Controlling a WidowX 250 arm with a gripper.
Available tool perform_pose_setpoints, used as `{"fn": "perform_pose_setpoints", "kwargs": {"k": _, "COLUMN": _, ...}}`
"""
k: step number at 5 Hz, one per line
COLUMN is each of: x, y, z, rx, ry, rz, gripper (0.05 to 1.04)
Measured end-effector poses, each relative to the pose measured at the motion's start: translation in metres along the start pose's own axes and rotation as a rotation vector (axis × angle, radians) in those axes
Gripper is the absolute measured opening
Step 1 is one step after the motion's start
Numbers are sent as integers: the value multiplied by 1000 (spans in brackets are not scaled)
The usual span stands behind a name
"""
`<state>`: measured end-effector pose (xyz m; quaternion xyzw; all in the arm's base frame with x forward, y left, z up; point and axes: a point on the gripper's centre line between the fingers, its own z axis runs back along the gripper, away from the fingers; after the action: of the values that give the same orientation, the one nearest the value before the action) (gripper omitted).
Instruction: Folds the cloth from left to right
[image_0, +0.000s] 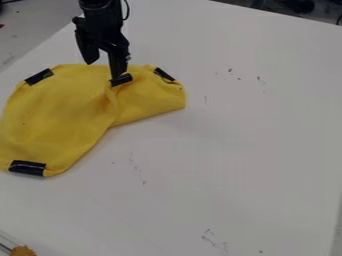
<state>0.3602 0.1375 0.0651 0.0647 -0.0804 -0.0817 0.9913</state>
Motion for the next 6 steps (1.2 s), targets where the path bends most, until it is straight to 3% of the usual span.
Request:
{"fn": "perform_pose_setpoints", "kwargs": {"k": 1, "x": -4, "y": -3, "z": -10, "rx": -16, "ry": 26, "rz": 9, "gripper": 1000}}
{"fn": "perform_pose_setpoints", "kwargs": {"k": 2, "x": -26, "y": -13, "z": -25, "rx": -31, "ry": 79, "rz": 43, "gripper": 1001}}
{"fn": "perform_pose_setpoints", "kwargs": {"k": 4, "x": -67, "y": -16, "z": 8, "rx": 25, "ry": 77, "rz": 180, "gripper": 1000}}
{"fn": "perform_pose_setpoints", "kwargs": {"k": 5, "x": -100, "y": -19, "z": 8, "rx": 27, "ry": 89, "rz": 282, "gripper": 1001}}
{"fn": "perform_pose_setpoints", "kwargs": {"k": 6, "x": -128, "y": -26, "z": -6, "rx": -5, "ry": 104, "rz": 352, "gripper": 1001}}
